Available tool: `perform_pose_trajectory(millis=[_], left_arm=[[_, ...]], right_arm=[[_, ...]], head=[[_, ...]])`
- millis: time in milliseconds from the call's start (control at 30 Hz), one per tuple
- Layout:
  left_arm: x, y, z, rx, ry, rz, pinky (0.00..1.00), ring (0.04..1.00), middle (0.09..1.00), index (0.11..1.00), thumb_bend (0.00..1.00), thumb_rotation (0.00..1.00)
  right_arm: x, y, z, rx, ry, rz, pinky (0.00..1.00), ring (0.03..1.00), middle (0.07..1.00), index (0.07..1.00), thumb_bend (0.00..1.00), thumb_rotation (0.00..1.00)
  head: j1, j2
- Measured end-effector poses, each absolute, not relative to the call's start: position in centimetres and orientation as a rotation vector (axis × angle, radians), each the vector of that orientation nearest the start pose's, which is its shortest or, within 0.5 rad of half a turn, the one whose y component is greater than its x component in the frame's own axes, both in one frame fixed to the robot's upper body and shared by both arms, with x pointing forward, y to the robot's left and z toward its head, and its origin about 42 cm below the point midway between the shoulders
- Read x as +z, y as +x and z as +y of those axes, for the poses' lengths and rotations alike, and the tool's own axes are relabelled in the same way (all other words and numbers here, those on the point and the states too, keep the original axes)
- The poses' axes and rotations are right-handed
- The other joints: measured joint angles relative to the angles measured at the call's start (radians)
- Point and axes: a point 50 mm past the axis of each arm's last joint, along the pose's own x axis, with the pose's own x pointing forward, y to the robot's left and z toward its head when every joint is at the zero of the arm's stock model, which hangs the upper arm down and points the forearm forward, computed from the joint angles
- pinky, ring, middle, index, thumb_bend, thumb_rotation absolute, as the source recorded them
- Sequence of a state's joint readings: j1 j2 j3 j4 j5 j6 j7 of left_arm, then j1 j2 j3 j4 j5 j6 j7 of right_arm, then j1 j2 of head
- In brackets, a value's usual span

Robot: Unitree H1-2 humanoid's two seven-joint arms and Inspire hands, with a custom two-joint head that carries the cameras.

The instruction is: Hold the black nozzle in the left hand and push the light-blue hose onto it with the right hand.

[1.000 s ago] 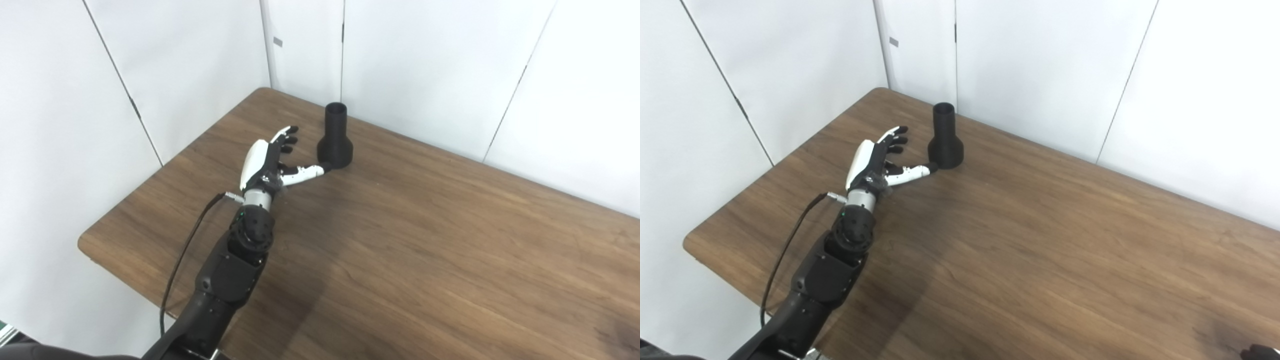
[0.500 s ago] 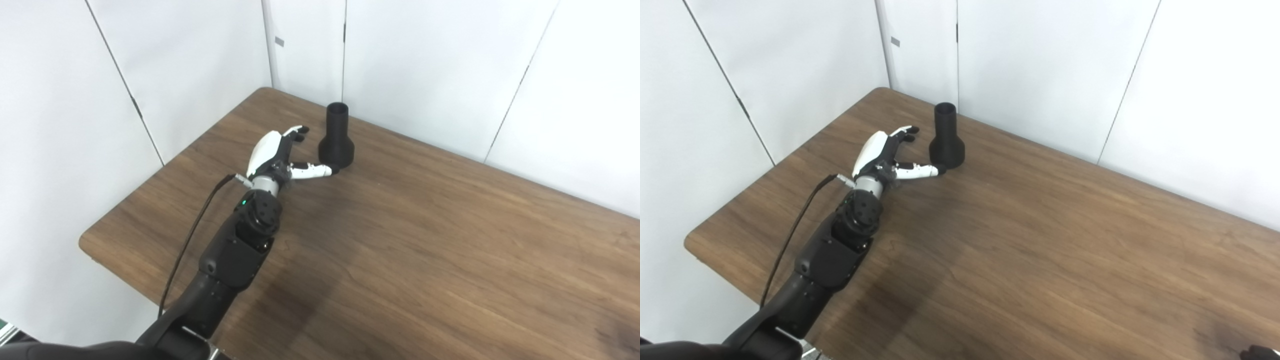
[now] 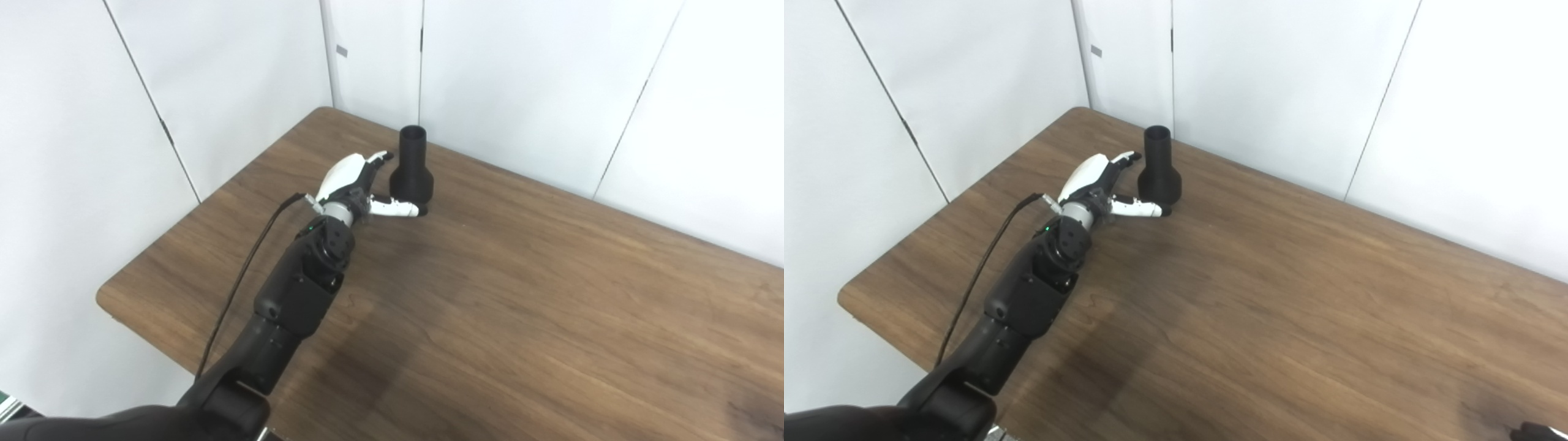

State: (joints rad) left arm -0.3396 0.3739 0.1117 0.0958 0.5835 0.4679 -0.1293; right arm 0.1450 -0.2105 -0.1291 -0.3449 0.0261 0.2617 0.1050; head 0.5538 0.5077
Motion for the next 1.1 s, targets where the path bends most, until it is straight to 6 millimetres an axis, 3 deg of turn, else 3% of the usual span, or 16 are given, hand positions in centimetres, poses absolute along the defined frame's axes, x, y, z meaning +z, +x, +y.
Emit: perform_pose_trajectory(millis=[200, 500, 1100], left_arm=[[18.6, 39.1, 36.5, 0.271, 0.848, 0.28, 1.0, 0.918, 0.873, 0.904, 1.0, 0.39], [17.5, 40.2, 37.0, 0.284, 0.873, 0.318, 1.0, 0.896, 0.848, 0.887, 1.0, 0.36], [17.0, 41.7, 36.7, 0.258, 0.958, 0.318, 1.0, 0.892, 0.867, 0.883, 1.0, 0.31]], right_arm=[[14.9, 23.1, -30.1, -0.032, -0.209, 0.056, 0.44, 0.58, 0.617, 0.596, 0.21, 0.55], [14.8, 23.1, -29.6, -0.035, -0.215, 0.053, 0.44, 0.586, 0.621, 0.598, 0.2, 0.53], [14.8, 22.5, -29.2, -0.03, -0.24, 0.04, 0.44, 0.582, 0.619, 0.598, 0.19, 0.52]], head=[[-0.012, -0.009], [-0.038, -0.02], [-0.067, -0.012]])
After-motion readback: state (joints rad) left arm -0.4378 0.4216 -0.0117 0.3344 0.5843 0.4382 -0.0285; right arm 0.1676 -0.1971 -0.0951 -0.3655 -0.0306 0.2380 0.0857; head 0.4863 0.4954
